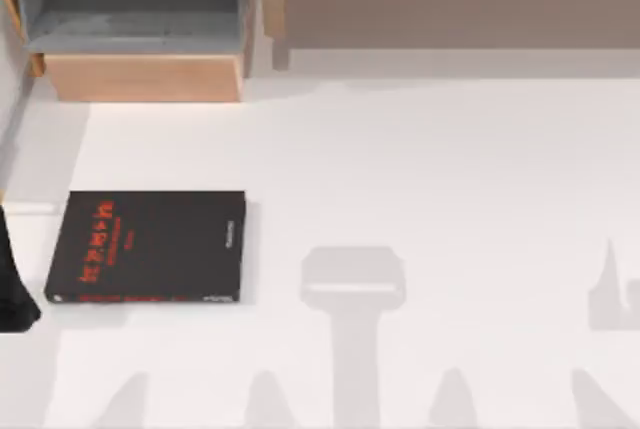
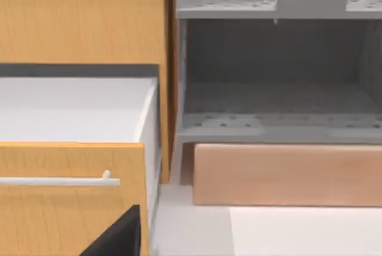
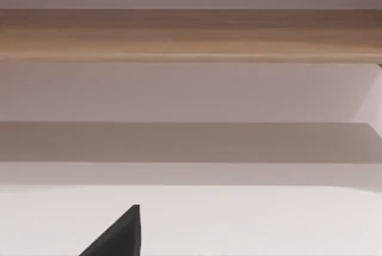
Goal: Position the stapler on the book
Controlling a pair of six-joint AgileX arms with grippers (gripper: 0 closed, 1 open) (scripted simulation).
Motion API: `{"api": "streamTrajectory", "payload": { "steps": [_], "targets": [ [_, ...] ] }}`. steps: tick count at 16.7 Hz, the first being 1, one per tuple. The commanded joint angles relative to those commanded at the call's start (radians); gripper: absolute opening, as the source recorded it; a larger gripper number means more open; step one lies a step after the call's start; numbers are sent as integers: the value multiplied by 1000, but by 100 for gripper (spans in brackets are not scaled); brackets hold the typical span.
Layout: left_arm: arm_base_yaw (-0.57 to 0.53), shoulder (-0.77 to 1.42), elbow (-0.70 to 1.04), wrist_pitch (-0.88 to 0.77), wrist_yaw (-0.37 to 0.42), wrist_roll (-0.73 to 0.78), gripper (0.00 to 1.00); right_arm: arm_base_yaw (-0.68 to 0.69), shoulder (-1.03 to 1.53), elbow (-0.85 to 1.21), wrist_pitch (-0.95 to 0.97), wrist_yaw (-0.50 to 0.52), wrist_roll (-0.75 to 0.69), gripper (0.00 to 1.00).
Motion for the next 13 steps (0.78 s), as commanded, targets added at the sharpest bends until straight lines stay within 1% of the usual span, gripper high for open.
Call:
{"api": "streamTrajectory", "payload": {
  "steps": [3, 6, 9, 13],
  "targets": [
    [2, 8, 8, -6, 0, 3, 100, 0, 0, 0, 0, 0, 0, 100],
    [15, 87, 87, -60, 1, 26, 100, 0, 0, 0, 0, 0, 0, 100],
    [42, 251, 245, -163, 1, 68, 100, 0, 0, 0, 0, 0, 0, 100],
    [97, 573, 551, -350, 0, 138, 100, 0, 0, 0, 0, 0, 0, 100]
  ]
}}
